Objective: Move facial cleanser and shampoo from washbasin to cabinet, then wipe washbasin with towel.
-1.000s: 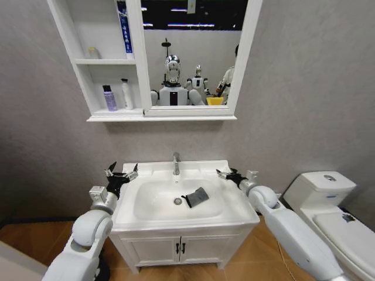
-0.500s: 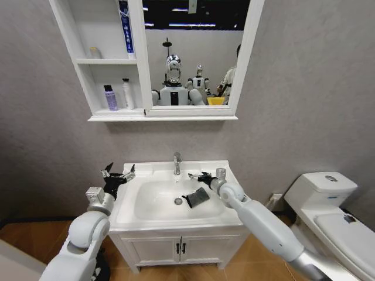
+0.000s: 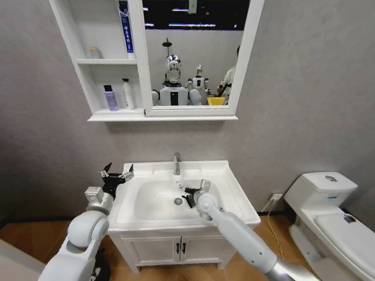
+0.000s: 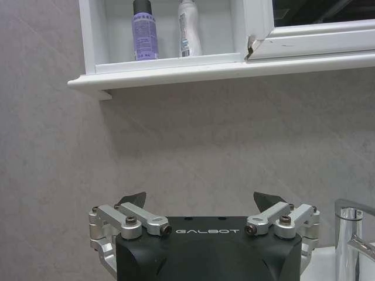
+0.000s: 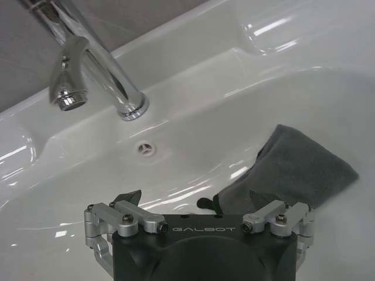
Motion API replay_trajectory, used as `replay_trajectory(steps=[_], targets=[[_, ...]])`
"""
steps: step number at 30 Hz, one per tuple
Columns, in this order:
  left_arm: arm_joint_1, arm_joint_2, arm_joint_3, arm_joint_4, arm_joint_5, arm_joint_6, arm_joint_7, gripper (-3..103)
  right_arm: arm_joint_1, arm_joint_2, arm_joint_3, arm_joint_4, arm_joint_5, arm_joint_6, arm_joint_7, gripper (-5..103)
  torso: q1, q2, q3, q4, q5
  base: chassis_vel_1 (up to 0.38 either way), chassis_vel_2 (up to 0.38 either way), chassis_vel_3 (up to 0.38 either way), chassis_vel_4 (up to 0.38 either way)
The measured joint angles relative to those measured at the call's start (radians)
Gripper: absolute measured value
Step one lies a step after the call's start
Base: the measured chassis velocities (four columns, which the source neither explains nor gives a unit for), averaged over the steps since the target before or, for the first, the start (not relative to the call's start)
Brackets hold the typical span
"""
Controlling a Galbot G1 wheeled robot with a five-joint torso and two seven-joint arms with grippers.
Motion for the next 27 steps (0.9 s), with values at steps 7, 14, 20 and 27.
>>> replay_trajectory(steps=[7,14,20,27], targets=[[-0.005,-0.001,0.009,0.006,0.001,0.0,0.002,100,-0.023,0.049,0.042,-0.05,-0.001,0.094,0.079,100,0.0,0.0,0.0,0.0,0.0,0.0,0.0,0.0,0.0],[-0.01,0.001,0.017,0.008,0.002,0.0,0.005,100,0.018,0.128,0.085,-0.148,0.01,0.226,0.172,100,0.0,0.0,0.0,0.0003,0.0001,0.0,0.0,0.0,0.0],[-0.01,0.0,0.017,0.011,0.002,0.001,0.008,100,0.066,0.187,0.131,-0.218,0.013,0.273,0.273,100,0.0,0.0,0.0,0.0003,0.0001,0.0,0.0,0.0,0.0],[-0.013,-0.005,0.017,0.014,0.005,0.001,0.009,100,0.091,0.236,0.173,-0.274,0.011,0.286,0.333,100,0.0,0.0,0.0,0.0002,0.0,0.0,0.0,0.0,0.0]])
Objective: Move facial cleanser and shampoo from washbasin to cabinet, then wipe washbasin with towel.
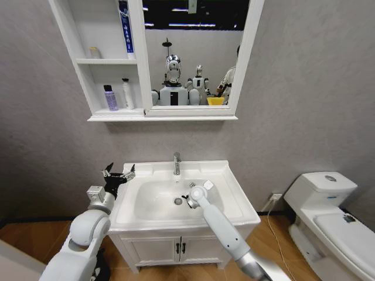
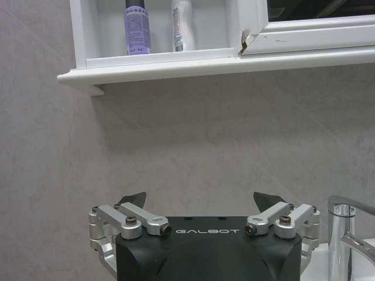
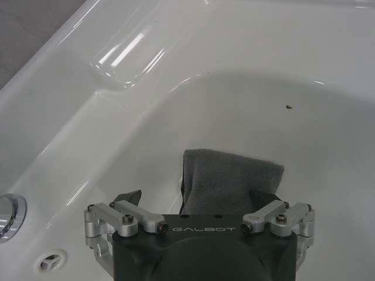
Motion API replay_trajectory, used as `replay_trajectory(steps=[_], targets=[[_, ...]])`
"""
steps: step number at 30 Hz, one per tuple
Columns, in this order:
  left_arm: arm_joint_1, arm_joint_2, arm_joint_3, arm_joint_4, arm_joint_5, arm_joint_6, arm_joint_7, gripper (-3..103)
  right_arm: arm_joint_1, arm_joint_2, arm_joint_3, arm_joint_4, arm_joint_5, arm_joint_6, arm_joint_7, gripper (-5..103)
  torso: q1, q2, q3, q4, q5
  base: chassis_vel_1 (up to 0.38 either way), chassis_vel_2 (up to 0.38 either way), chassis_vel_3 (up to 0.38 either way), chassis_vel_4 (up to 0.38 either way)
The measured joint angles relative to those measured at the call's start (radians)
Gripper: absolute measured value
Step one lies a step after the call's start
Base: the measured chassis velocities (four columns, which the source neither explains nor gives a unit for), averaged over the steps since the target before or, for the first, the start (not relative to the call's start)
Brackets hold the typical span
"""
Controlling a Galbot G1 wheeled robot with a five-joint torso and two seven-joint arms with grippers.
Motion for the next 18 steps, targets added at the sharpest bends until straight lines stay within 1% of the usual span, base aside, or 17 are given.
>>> replay_trajectory(steps=[2,3,6,18], targets=[[-0.001,-0.001,0.0,0.002,0.001,0.0,0.0,100,0.004,0.023,0.017,-0.015,0.002,0.003,0.029,100,0.0,0.0,0.0,0.0,0.0,0.0,0.0,0.0,0.0],[-0.001,-0.001,0.0,0.002,0.001,0.0,0.0,100,0.004,0.023,0.017,-0.015,0.002,0.003,0.029,100,0.0,0.0,0.0,0.0,0.0,0.0,0.0,0.0,0.0],[-0.002,-0.002,0.002,0.003,0.003,0.0,0.001,100,0.006,0.052,0.036,-0.027,0.002,0.005,0.059,100,0.0,0.0,0.0,0.0,0.0,0.0,0.0,0.0,0.0],[0.0,-0.01,0.011,0.008,0.015,-0.002,0.006,100,0.001,0.083,0.067,-0.031,0.005,0.01,0.081,100,0.0,0.0,0.0,-0.0001,0.0001,0.0,0.0,0.0,0.0]])
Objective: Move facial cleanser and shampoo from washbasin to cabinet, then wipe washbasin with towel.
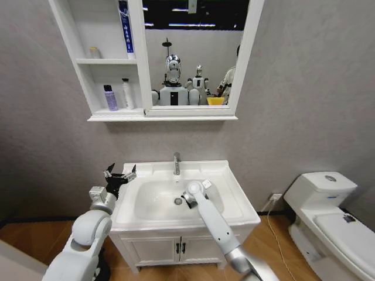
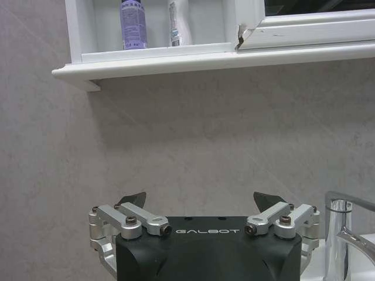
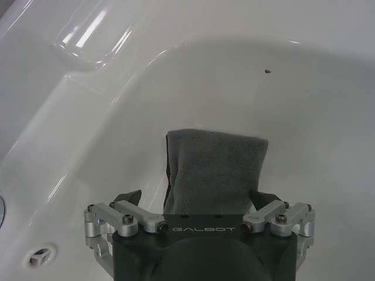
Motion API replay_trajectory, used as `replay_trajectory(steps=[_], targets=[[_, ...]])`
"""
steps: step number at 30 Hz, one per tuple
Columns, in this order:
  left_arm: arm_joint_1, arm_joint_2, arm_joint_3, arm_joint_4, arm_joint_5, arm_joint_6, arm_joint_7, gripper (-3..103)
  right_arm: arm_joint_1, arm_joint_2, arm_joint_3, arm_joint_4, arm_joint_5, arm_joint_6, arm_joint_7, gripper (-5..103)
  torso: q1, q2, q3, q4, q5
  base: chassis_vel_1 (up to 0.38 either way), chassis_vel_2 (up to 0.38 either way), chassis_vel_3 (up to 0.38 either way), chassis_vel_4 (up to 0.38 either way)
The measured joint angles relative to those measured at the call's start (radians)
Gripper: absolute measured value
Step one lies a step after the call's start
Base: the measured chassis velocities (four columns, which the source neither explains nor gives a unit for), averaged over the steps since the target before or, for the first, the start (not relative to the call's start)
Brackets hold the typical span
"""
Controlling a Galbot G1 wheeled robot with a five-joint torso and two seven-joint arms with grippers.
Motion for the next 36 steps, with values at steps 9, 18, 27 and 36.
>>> replay_trajectory(steps=[9,18,27,36], targets=[[0.0,0.001,0.002,0.0,0.002,0.0,0.001,100,0.003,0.025,0.014,-0.017,-0.018,0.004,0.019,100,0.0,0.0,0.0,0.0001,0.0,0.0,0.0,0.0,0.0],[-0.002,0.007,0.001,0.002,0.001,-0.001,0.001,100,0.006,0.03,0.043,-0.056,-0.033,0.002,0.001,79,0.0,0.0,0.0,0.0001,0.0,0.0,0.0,0.0,0.0],[-0.007,0.008,0.004,0.004,0.0,-0.001,0.001,100,0.002,0.021,0.05,-0.062,-0.046,-0.003,-0.022,46,0.0,0.0,0.0,0.0001,0.0,0.0,0.0,0.0,0.0],[0.002,-0.001,0.0,0.004,0.004,-0.003,0.003,100,-0.045,-0.115,-0.095,0.178,-0.181,-0.098,-0.056,14,0.0,0.0,0.0,-0.0001,0.0001,0.0,0.0,0.0,0.0]])
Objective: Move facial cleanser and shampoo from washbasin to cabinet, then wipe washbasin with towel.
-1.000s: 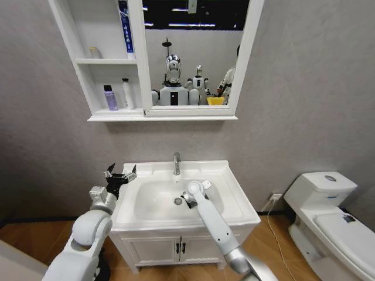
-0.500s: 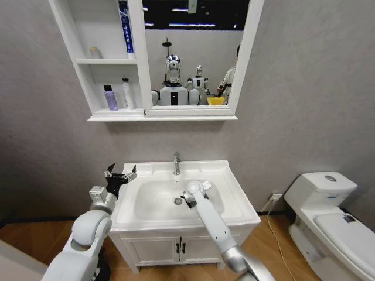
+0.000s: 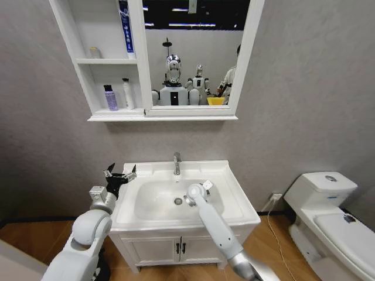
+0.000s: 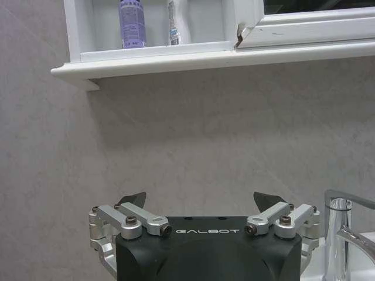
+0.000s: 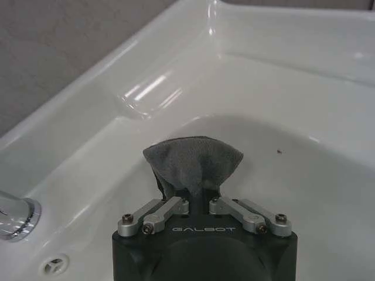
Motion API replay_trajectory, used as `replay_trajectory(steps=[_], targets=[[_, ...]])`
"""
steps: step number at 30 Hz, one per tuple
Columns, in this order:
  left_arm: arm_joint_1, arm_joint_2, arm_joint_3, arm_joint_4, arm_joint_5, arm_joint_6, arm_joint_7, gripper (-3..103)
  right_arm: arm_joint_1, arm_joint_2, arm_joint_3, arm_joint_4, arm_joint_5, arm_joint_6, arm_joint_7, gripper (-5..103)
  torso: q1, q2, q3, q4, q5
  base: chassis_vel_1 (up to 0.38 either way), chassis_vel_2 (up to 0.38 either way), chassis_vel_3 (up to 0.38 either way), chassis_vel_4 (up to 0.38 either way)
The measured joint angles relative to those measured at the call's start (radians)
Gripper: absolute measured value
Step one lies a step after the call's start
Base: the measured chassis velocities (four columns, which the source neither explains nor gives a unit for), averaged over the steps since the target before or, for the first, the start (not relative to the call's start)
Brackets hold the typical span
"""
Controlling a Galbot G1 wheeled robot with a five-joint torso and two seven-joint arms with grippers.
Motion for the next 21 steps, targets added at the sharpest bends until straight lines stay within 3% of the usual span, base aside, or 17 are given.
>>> replay_trajectory(steps=[5,6,8,9,11,12,14,15,18,19,21], targets=[[0.007,-0.004,-0.006,0.0,0.002,-0.004,0.002,100,-0.011,-0.08,0.004,0.106,-0.02,-0.066,-0.046,2,0.0,0.0,0.0,0.0005,0.0002,0.0,0.0,0.0,0.0],[0.009,-0.004,-0.008,0.0,0.003,-0.005,0.002,100,-0.023,-0.106,0.022,0.137,-0.02,-0.106,-0.075,2,0.0,0.0,0.0,0.0005,0.0002,0.0,0.0,0.0,0.0],[0.008,-0.005,-0.01,0.0,0.003,-0.006,0.003,100,-0.071,-0.199,0.095,0.236,0.042,-0.255,-0.175,2,0.0,0.0,0.0,0.0003,0.0004,0.0,0.0,0.0,0.0],[0.008,-0.005,-0.01,0.0,0.003,-0.006,0.003,100,-0.071,-0.199,0.095,0.236,0.042,-0.255,-0.175,2,0.0,0.0,0.0,0.0003,0.0004,0.0,0.0,0.0,0.0],[0.006,-0.006,-0.009,0.0,0.004,-0.007,0.004,100,-0.123,-0.299,0.166,0.298,0.1,-0.385,-0.263,2,0.0,0.0,0.0,-0.0002,0.0004,0.0,0.0,0.0,0.0],[0.006,-0.006,-0.009,0.0,0.004,-0.007,0.004,100,-0.123,-0.299,0.166,0.298,0.1,-0.385,-0.263,2,0.0,0.0,0.0,-0.0002,0.0004,0.0,0.0,0.0,0.0],[0.003,-0.011,-0.003,0.002,0.006,-0.007,0.007,100,-0.177,-0.387,0.253,0.321,0.01,-0.486,-0.438,2,0.0,0.0,0.0,-0.0005,0.0004,0.0,0.0,0.0,0.0],[0.003,-0.011,-0.003,0.002,0.006,-0.007,0.007,100,-0.177,-0.387,0.253,0.321,0.01,-0.486,-0.438,2,0.0,0.0,0.0,-0.0005,0.0004,0.0,0.0,0.0,0.0],[0.003,-0.015,0.003,0.002,0.011,-0.008,0.009,100,-0.203,-0.433,0.34,0.292,-0.213,-0.501,-0.708,2,0.0,0.0,0.0,-0.0001,0.0004,0.0,0.0,0.0,0.0],[0.003,-0.015,0.003,0.002,0.011,-0.008,0.009,100,-0.203,-0.433,0.34,0.292,-0.213,-0.501,-0.708,2,0.0,0.0,0.0,-0.0001,0.0004,0.0,0.0,0.0,0.0],[0.007,-0.018,0.005,0.002,0.015,-0.008,0.011,100,-0.195,-0.445,0.381,0.248,-0.289,-0.465,-0.856,2,0.0,0.0,0.0,0.0001,0.0002,0.0,0.0,0.0,0.0]])
